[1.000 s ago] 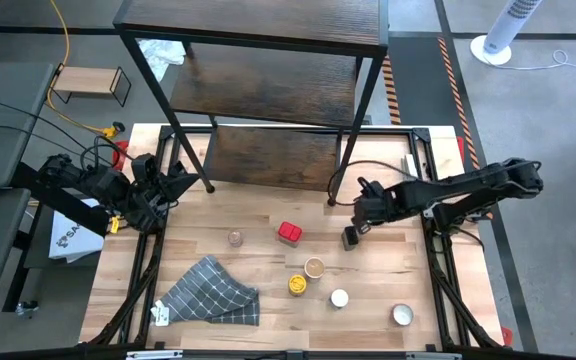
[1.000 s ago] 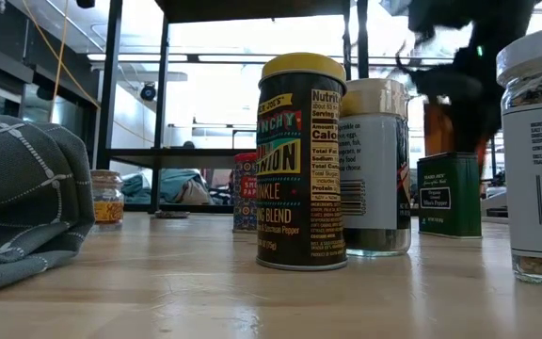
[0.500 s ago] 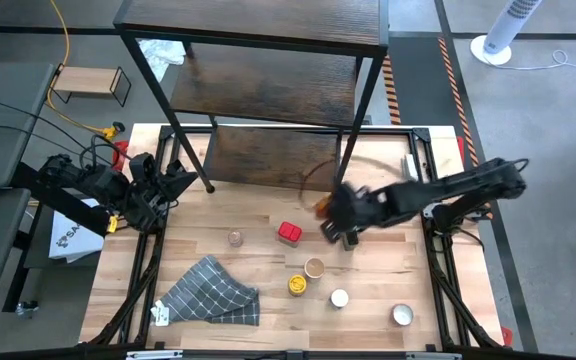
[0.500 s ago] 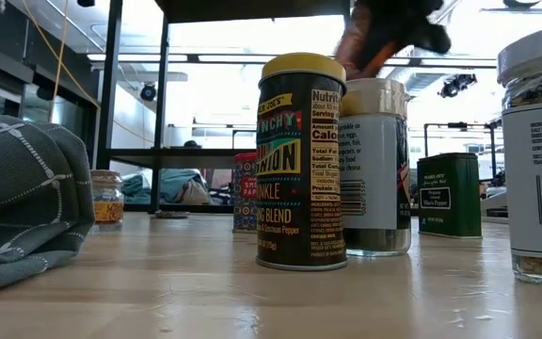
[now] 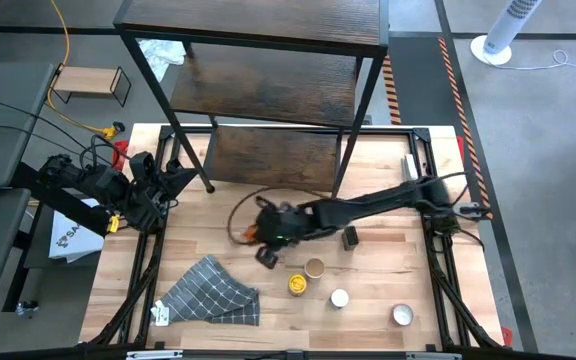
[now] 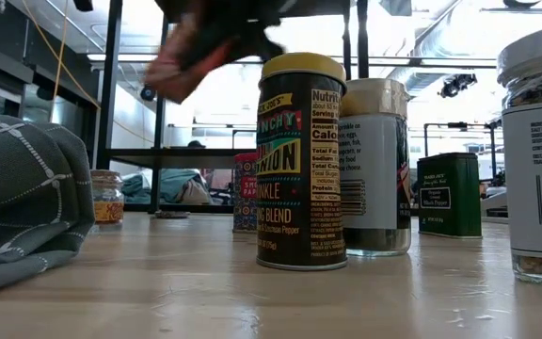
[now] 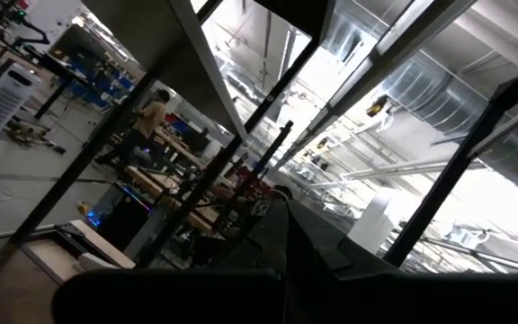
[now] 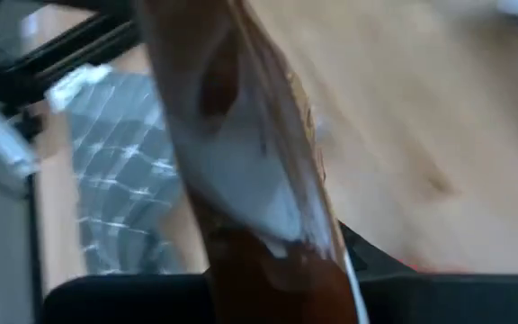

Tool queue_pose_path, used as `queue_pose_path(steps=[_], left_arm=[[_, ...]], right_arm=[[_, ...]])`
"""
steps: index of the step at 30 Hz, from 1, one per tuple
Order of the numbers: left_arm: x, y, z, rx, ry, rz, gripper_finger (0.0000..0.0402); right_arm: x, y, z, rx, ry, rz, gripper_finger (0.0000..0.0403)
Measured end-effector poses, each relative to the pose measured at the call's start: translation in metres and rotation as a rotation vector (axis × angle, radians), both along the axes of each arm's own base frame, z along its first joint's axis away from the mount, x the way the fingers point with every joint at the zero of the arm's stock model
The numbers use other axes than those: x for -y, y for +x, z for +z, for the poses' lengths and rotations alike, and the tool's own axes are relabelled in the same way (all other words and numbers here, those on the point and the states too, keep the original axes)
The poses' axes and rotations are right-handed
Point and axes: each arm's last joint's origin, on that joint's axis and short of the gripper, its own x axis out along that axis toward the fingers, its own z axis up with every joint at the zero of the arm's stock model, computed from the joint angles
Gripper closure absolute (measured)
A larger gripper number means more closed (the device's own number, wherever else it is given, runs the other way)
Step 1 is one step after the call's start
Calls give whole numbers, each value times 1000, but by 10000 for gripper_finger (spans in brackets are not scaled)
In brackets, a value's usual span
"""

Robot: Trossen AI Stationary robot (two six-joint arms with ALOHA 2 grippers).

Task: Shelf spices
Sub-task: Move the orange seasoning pack to the center of the table

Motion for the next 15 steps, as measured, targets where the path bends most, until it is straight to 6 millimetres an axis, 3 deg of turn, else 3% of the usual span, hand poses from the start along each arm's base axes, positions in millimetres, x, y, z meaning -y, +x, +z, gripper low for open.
queue_pose_path(steps=[4,12,15], left_arm=[[0,0,0,-1,-2,3,401],[0,0,1,6,-8,6,401],[0,-1,1,10,-10,7,402]], right_arm=[[0,23,-26,-154,-32,44,388],[5,44,-66,-329,-25,34,388],[7,46,-67,-330,18,37,367]])
